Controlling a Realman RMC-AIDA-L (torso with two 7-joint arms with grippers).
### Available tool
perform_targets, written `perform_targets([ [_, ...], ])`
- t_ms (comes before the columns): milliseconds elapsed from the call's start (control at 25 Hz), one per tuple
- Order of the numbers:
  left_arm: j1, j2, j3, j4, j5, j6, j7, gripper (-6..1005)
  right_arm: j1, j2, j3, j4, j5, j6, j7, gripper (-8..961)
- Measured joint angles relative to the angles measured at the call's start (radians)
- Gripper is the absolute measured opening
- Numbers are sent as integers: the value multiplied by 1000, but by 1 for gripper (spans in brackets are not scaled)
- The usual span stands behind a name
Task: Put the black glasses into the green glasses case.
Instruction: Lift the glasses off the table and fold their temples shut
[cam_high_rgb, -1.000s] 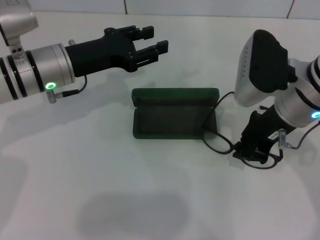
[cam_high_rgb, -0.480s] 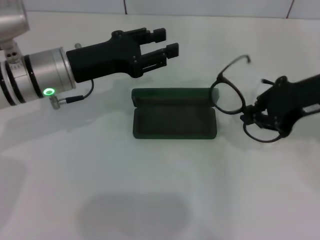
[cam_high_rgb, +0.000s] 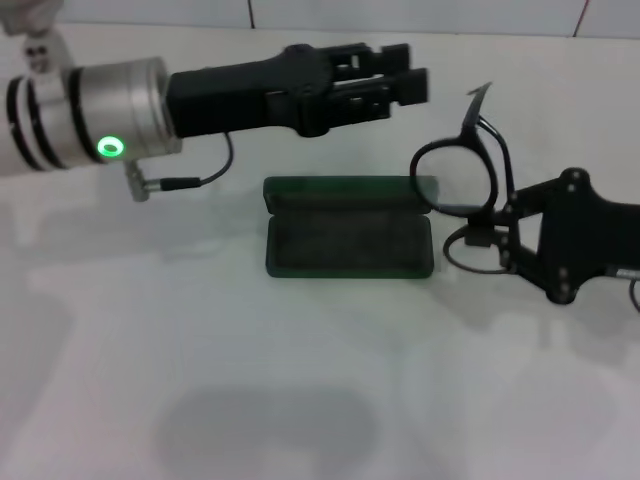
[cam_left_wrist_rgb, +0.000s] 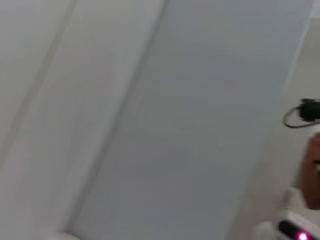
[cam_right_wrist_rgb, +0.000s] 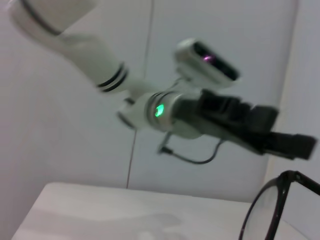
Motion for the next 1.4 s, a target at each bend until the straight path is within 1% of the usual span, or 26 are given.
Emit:
perform_targets([
  [160, -50, 15, 0, 43, 63, 5, -56, 549, 0, 4, -26, 5, -9, -13, -78, 97],
  [280, -81, 19, 0, 59, 90, 5, -84, 549, 0, 5, -28, 4, -10, -32, -116, 97],
  [360, -104, 19, 0, 60, 119, -1, -134, 549, 0, 5, -30, 3, -11, -40, -131, 98],
  [400, -104, 19, 0, 60, 119, -1, -134, 549, 0, 5, -33, 1, -12, -42, -139, 98],
  [520, -125, 19, 0, 59, 178, -30, -199, 550, -2, 5, -40, -9, -12, -49, -158, 98],
  [680, -151, 12, 0, 64, 247, -70, -263, 550, -8, 5, -41, -26, -12, -53, -167, 99],
  [880, -172, 4, 0, 70, 304, -72, -287, 551, -9, 4, -40, -28, -12, -53, -173, 100],
  [960, -176, 0, 0, 71, 309, -70, -289, 551, -9, 3, -40, -28, -13, -53, -174, 100],
  [1080, -174, 1, -1, 71, 278, -68, -289, 551, -13, 2, -38, -28, -12, -60, -187, 101],
  [1280, -127, 29, -1, 66, 171, -75, -286, 552, -34, 1, -6, -28, 0, -118, -241, 102],
  [1320, -116, 36, -2, 65, 159, -80, -285, 552, -38, 1, 9, -28, 0, -150, -256, 102],
  [1400, -100, 43, -2, 62, 151, -107, -282, 552, -44, 1, 32, -28, 1, -205, -283, 102],
])
